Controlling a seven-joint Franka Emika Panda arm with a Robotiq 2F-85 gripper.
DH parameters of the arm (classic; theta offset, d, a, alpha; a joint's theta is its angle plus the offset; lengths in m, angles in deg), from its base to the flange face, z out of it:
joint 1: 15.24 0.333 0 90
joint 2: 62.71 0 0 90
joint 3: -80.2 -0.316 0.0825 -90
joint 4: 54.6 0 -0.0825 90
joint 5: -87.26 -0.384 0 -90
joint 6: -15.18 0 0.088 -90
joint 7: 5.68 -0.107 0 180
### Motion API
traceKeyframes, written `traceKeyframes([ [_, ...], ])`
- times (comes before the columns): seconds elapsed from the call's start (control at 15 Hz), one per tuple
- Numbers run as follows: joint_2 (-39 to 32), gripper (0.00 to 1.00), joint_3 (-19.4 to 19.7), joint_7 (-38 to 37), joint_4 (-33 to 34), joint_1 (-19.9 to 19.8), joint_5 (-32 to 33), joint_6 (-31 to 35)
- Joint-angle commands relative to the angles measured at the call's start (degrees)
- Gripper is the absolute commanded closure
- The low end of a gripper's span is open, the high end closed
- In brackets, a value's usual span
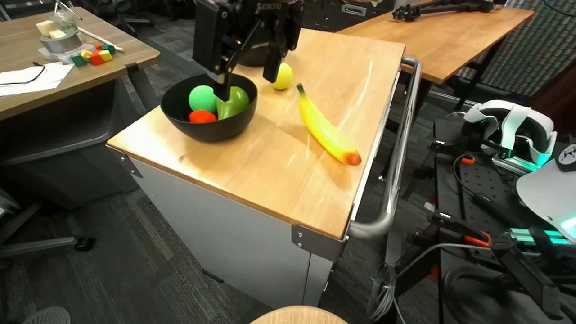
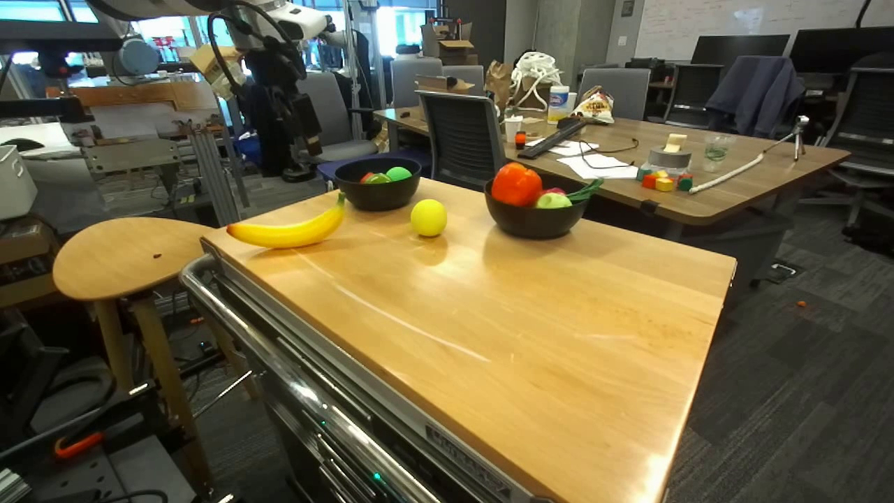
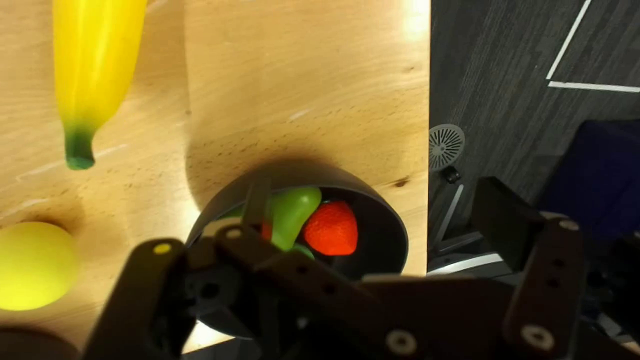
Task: Take the fruit and vegetable toys out of the black bowls and put them on the counter
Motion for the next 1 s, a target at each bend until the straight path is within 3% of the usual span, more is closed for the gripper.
traceKeyframes([
  [0.0, -0.9, 0.00, -4.5, 1.4, 4.9, -3.0, 0.1, -7.8],
  [0.2, -3.0, 0.00, -5.8, -0.8, 11.2, -4.1, 2.6, -12.9],
  [0.67, -11.1, 0.00, -3.7, -8.5, 20.3, -5.2, 14.5, -7.4],
  [0.93, -15.4, 0.02, -1.4, -11.6, 24.0, -5.4, 13.9, -7.7],
])
